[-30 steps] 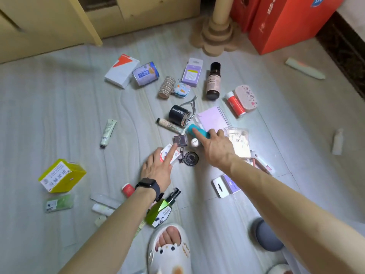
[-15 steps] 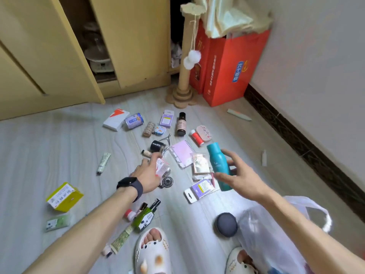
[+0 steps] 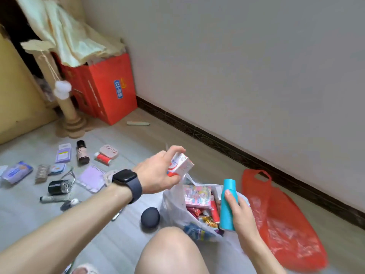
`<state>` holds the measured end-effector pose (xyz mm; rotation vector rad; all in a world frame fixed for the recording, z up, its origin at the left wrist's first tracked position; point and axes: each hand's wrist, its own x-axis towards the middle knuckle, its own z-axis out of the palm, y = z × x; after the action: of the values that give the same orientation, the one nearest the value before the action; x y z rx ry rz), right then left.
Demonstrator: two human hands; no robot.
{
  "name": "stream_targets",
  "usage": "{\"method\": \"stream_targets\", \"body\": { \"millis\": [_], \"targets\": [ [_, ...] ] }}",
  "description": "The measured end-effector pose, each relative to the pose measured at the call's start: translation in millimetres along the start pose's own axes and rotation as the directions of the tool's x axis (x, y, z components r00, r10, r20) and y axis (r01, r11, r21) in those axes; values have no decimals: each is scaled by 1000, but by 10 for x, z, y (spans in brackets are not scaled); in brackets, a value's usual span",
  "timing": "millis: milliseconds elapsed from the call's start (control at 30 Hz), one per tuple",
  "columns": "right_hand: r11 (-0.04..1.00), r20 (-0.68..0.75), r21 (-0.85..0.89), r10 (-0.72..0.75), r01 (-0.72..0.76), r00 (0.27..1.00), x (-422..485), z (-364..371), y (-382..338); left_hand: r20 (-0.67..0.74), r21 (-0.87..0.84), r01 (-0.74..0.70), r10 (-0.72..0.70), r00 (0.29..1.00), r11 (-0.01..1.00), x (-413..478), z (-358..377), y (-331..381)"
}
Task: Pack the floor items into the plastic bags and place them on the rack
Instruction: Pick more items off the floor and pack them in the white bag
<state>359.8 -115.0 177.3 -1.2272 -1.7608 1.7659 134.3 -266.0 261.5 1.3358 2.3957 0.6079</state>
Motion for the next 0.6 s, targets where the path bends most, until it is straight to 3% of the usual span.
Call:
{"method": "stream_targets", "body": {
  "millis": [200, 333, 400, 467, 533, 600],
  "targets": [
    [983, -2, -182, -28, 27, 1000, 132, -139, 296, 143, -151, -138, 159, 977, 979, 386, 738, 723],
    [962, -41, -272, 12, -23, 999, 217, -173, 440, 297, 11, -133, 124, 947, 991, 478, 1234, 632],
    [945, -67, -326, -11, -11, 998, 244, -175, 503, 301, 172, -196, 138, 944, 965, 501, 1337, 471],
    [930, -74, -367, -3, -24, 997, 271, -153, 557, 288, 434, -256, 136, 948, 864, 502, 1347, 290],
    [919, -51, -391, 41, -58, 998, 289, -109, 615, 292, 662, -270, 91, 952, 699, 470, 1284, 145],
    [897, -21, -439, 54, -58, 998, 304, -52, 660, 269, 797, -239, 30, 963, 554, 451, 1200, 55]
  ]
}}
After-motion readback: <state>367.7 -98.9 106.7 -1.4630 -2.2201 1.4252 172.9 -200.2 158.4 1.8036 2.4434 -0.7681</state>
